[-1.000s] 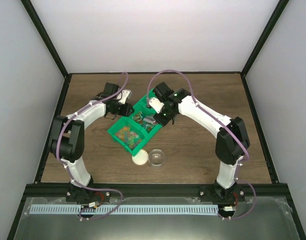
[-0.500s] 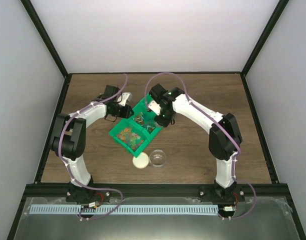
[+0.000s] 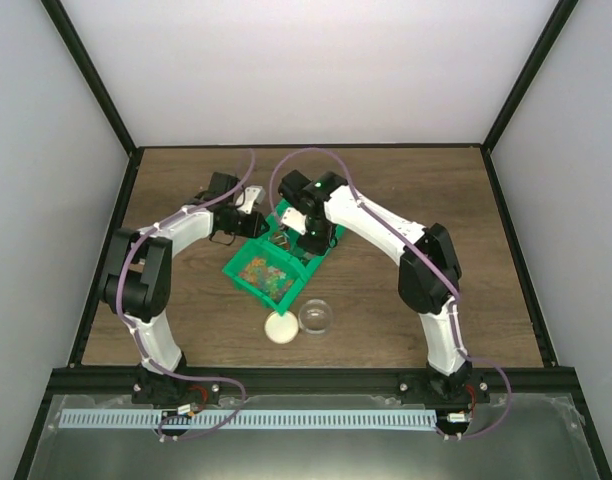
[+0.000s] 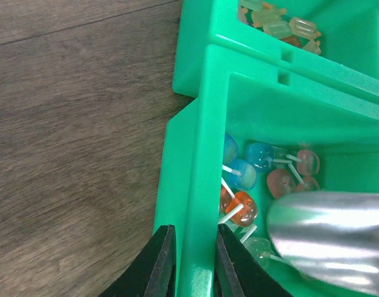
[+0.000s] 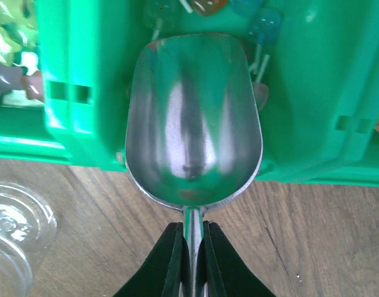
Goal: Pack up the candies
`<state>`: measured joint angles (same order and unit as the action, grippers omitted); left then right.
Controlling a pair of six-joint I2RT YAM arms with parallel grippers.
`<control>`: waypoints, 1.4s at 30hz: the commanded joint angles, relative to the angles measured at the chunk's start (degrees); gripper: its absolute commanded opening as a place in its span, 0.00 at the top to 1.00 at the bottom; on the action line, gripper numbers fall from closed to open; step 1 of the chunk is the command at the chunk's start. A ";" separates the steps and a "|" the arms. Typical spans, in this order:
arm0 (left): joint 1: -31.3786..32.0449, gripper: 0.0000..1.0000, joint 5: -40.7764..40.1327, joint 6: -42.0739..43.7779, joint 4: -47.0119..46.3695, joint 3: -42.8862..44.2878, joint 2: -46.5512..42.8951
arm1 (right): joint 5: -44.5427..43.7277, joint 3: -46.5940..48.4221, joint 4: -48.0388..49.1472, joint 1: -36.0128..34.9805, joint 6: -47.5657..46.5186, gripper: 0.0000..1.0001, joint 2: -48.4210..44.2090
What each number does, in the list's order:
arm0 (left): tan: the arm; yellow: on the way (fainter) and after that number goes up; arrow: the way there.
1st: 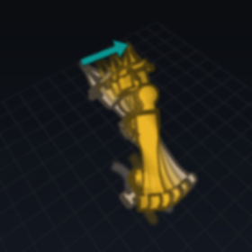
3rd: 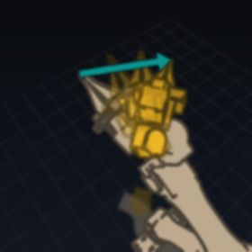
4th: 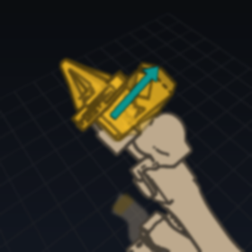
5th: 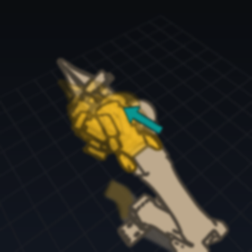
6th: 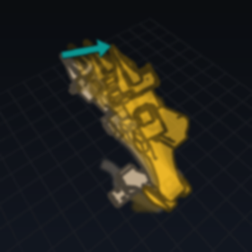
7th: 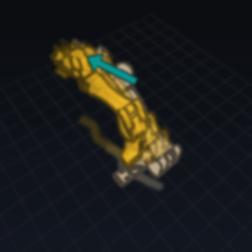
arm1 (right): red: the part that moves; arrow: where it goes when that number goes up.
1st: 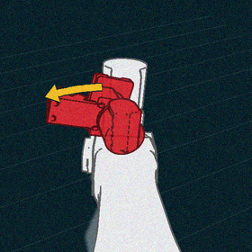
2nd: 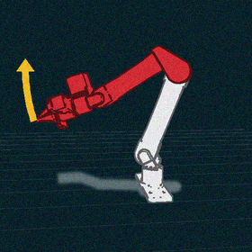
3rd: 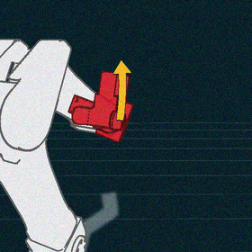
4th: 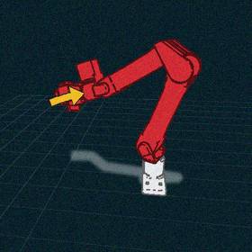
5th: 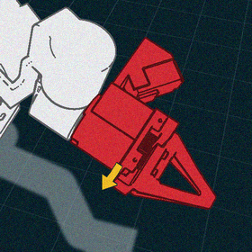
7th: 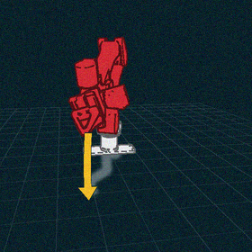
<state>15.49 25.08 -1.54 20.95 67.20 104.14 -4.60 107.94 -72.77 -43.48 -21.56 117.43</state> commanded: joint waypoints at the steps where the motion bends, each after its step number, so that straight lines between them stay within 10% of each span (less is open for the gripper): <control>1: 0.41 0.84 0.66 -1.71 -1.42 -0.96 -1.38 | -0.80 0.38 -1.64 -1.43 -0.69 0.99 1.14; 42: 0.24 0.96 -0.44 2.04 0.70 1.82 0.95 | 22.52 -31.40 48.01 7.93 6.58 0.99 -12.00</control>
<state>15.42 25.12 -0.86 20.56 67.83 104.75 15.05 78.08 -30.20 -36.73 -15.46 109.23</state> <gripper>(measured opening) 0.122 0.088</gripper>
